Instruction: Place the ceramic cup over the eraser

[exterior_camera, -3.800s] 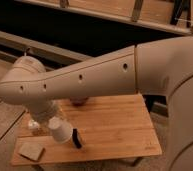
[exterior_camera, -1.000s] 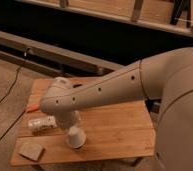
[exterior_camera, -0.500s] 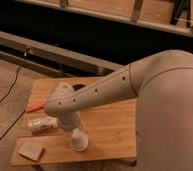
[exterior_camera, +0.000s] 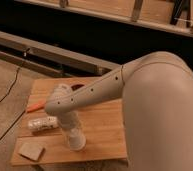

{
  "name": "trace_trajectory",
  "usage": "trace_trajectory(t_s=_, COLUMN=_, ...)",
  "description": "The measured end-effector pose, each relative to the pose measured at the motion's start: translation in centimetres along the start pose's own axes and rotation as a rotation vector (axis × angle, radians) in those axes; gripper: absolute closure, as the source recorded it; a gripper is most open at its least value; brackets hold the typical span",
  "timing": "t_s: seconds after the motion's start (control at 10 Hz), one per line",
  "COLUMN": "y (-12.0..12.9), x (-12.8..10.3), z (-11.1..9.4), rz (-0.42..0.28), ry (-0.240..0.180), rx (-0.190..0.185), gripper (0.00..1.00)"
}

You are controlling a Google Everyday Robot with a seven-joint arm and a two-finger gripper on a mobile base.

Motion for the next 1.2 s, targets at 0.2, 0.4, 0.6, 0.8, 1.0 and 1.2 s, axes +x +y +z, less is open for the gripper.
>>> trace_trajectory(t_s=0.2, y=-0.4, x=-0.5, z=-0.1, rz=0.001, ry=-0.007, rx=0.009, gripper=0.20)
trace_trajectory(t_s=0.4, y=-0.3, x=-0.9, z=-0.2, rz=0.001, ry=-0.010, rx=0.008, gripper=0.20)
trace_trajectory(t_s=0.6, y=-0.3, x=-1.1, z=-0.3, rz=0.004, ry=-0.012, rx=0.007, gripper=0.20)
trace_trajectory(t_s=0.8, y=-0.5, x=-1.6, z=-1.0, rz=0.017, ry=-0.030, rx=0.010, gripper=0.20)
trace_trajectory(t_s=1.0, y=-0.8, x=-2.8, z=-3.7, rz=0.065, ry=-0.092, rx=0.004, gripper=0.20)
trace_trajectory(t_s=1.2, y=-1.5, x=-4.3, z=-7.3, rz=0.148, ry=-0.192, rx=-0.030, gripper=0.20)
